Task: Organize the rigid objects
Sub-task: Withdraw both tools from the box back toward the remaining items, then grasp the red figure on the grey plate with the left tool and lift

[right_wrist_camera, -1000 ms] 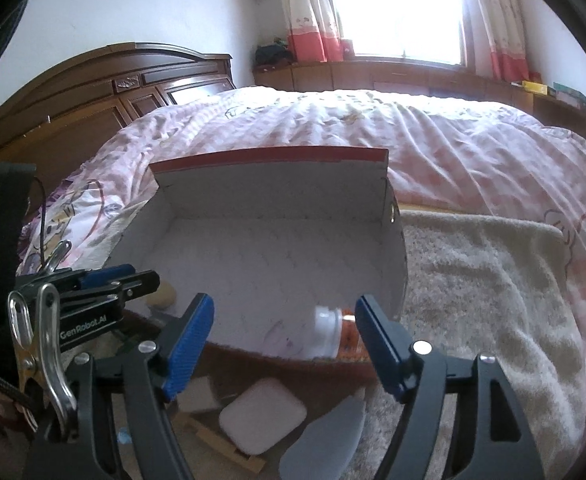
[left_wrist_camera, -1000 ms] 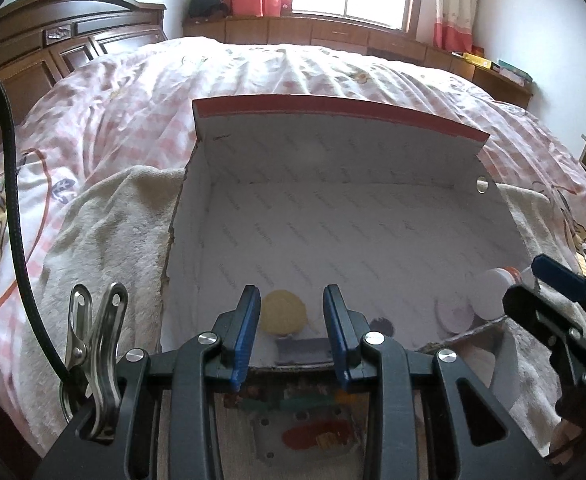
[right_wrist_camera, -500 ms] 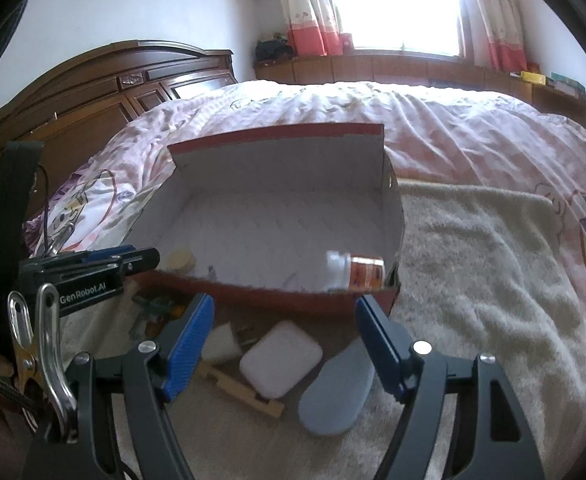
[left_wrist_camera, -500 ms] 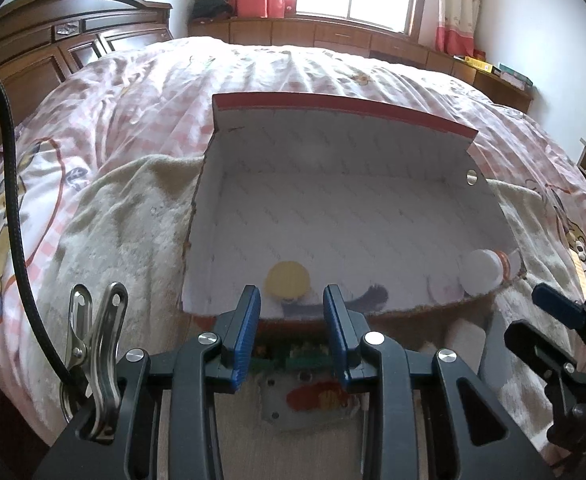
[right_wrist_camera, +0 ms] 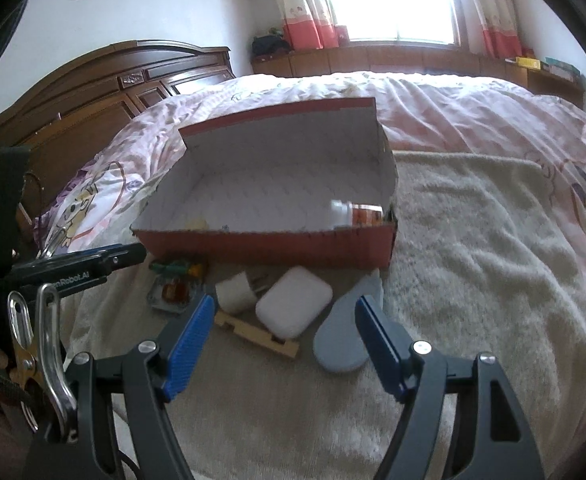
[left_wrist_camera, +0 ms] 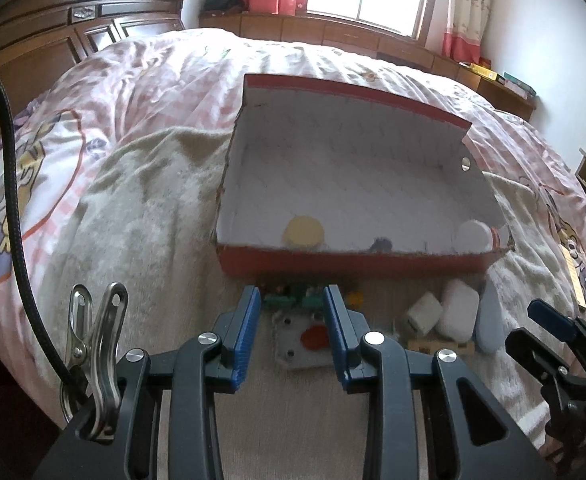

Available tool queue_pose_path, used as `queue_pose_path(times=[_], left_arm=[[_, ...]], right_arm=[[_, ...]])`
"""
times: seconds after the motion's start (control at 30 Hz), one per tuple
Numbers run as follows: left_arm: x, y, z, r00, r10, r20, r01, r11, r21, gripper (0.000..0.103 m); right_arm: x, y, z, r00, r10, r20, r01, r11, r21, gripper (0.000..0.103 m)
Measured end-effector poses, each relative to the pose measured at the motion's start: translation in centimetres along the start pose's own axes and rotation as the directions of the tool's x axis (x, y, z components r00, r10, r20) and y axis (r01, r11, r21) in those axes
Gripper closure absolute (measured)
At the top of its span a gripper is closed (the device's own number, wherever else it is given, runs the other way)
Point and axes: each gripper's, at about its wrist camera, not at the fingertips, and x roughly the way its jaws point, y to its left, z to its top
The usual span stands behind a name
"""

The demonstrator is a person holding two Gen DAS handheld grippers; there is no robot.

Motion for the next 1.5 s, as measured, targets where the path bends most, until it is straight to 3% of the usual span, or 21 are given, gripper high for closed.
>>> queue_pose_path(times=[0.37,0.87,1.03,1.5], left_arm=[[0.6,0.4,-2.7,0.998,-0.031,-0.054,0.030,0.999,-0.020,0.070],[2.5,-2.2,-2.9,0.995,-0.077,-0.070,0.077,0.997,0.003,0.070],[3.4,-2.7,-2.7,0.996,-0.055,-0.069,0.056,0.998,0.012,0.070],[3.9,-4.2,-2.9,0.999,-0.010,-0.036,0.012,0.997,0.080,0.070]], right_arm=[[0.4,0.0,-2.5,0.999,0.001,-0.054,-0.001,1.000,0.000,0.026],[0.8,-0.5,-5.3,0.996,0.003,-0.091,-0.002,1.000,0.020,0.026],[1.4,-0.6,-6.5,0.993,0.010,-0.114,-0.007,1.000,0.028,0.026],[1.4,-0.4,-7.1,0.997,0.008,-0.080,-0.008,1.000,0.010,0.024]])
